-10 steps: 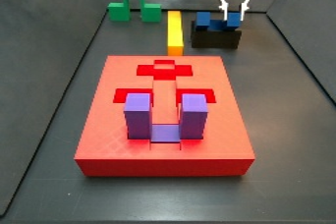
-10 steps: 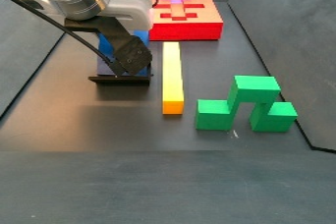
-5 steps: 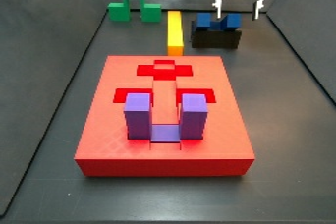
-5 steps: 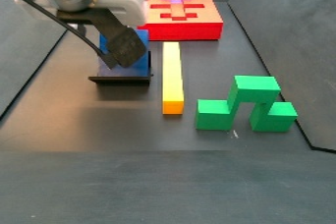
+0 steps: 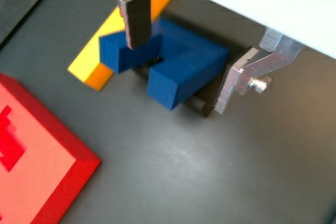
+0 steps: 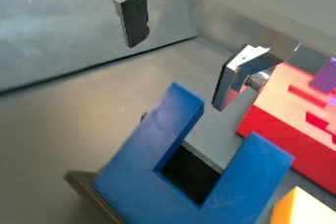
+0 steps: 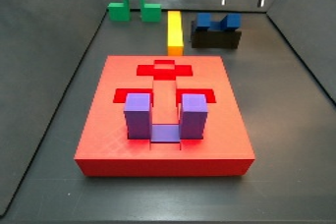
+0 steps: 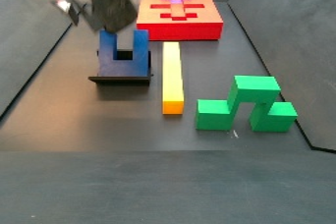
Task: Pick up the blue object. Move up. Place the blue object on the fixture. Regrasp the blue object. Move to above the board. Insert the blue object.
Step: Regrasp the blue object.
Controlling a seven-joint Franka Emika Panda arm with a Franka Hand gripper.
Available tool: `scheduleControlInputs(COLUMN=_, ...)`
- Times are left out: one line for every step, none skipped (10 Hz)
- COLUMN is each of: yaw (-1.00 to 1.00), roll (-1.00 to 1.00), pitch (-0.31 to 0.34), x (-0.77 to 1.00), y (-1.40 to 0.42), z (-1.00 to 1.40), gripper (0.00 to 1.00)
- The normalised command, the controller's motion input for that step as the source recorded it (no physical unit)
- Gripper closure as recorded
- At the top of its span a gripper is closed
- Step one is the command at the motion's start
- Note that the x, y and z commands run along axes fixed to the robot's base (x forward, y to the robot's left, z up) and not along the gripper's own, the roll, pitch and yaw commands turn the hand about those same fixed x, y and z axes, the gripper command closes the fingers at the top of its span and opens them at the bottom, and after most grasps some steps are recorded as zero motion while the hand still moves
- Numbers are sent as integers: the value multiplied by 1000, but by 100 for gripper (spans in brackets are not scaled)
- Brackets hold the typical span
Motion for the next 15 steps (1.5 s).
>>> scheduleControlInputs(yaw=37, roll=1000, pitch=-597, x=-151, y=-220, z=191, gripper=0)
scheduleControlInputs(yaw=40, roll=1000, pitch=-614, x=-83, y=-260, z=117, gripper=0)
scheduleControlInputs(yaw=57, roll=1000, pitch=-526, x=-20, y=-266, z=80, gripper=0)
scheduleControlInputs(yaw=57, roll=1000, pitch=-334, x=0, y=-243, z=49, gripper=0)
scheduleControlInputs(yaw=163, roll=1000, pitch=0, x=377, y=-191, z=0, gripper=0)
scheduleControlInputs(yaw=129, roll=1000, pitch=131, x=474, y=-109, z=0, gripper=0)
scheduleControlInputs(yaw=134, roll=1000, pitch=246, x=329, y=-97, z=0, gripper=0)
scheduleControlInputs(yaw=146, roll=1000, pitch=343, x=197, y=-126, z=34, gripper=0)
scheduleControlInputs(yaw=169, roll=1000, pitch=403, x=97, y=-131, z=63, gripper=0)
scheduleControlInputs(yaw=249, roll=1000, pitch=354, x=69, y=-137, z=0, gripper=0)
scheduleControlInputs(yaw=331, roll=1000, pitch=309, x=9, y=-46, z=17, gripper=0)
scheduleControlInputs(yaw=346, roll=1000, pitch=297, x=17, y=-31, z=14, gripper=0)
scheduleControlInputs(yaw=317, roll=1000, pitch=149, x=180, y=-151, z=-51, gripper=0)
scheduleControlInputs(yaw=340, roll=1000, pitch=0, x=303, y=-183, z=-180, gripper=0)
scheduleControlInputs(yaw=340, roll=1000, pitch=29, x=211, y=-126, z=-80, gripper=0)
